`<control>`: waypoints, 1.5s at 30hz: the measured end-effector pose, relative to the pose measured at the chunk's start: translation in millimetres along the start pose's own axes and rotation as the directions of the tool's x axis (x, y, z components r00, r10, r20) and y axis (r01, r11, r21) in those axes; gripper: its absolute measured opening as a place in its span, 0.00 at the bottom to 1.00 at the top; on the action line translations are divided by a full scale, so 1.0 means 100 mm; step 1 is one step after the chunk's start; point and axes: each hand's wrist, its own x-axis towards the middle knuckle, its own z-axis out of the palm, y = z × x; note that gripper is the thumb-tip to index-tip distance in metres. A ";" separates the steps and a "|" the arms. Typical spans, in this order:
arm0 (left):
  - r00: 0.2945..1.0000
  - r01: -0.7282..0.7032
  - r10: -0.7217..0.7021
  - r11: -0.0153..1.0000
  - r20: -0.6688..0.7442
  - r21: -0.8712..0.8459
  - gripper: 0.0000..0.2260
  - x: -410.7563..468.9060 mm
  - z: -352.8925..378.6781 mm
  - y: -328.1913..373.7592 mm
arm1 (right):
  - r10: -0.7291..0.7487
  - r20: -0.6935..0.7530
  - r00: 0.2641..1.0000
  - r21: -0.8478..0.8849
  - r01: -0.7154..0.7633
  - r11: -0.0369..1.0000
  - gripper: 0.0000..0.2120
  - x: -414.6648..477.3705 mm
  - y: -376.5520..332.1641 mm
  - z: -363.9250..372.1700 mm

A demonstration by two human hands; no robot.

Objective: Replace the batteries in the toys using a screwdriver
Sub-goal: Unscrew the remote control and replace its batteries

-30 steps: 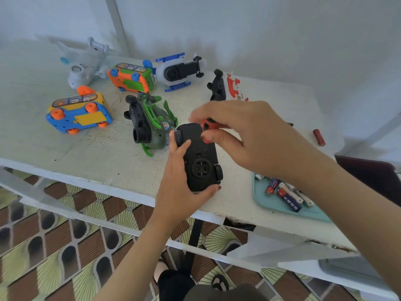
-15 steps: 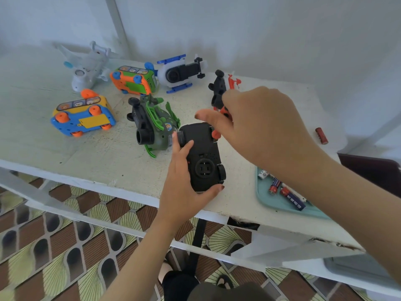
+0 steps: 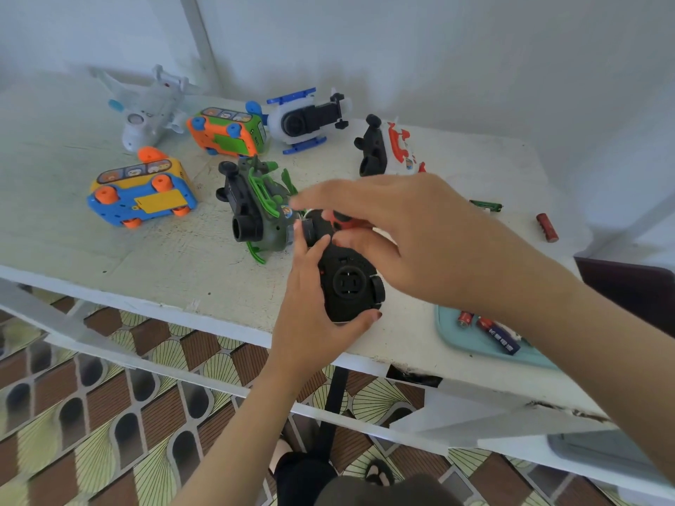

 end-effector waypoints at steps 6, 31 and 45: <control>0.999 -0.030 0.030 0.999 -0.019 0.038 0.46 -0.04 -0.01 0.00 | 0.068 -0.124 0.990 -0.091 -0.080 0.993 0.11 0.09 0.06 0.05; 0.999 -0.043 0.043 0.999 -0.025 -0.007 0.46 -0.04 0.01 0.00 | -0.207 -0.091 0.974 0.046 0.211 0.976 0.20 -0.13 0.25 -0.07; 0.999 -0.041 0.041 0.999 -0.026 0.009 0.46 -0.04 0.01 0.00 | 0.175 -0.166 0.970 -0.274 -0.216 0.937 0.26 0.13 0.12 -0.27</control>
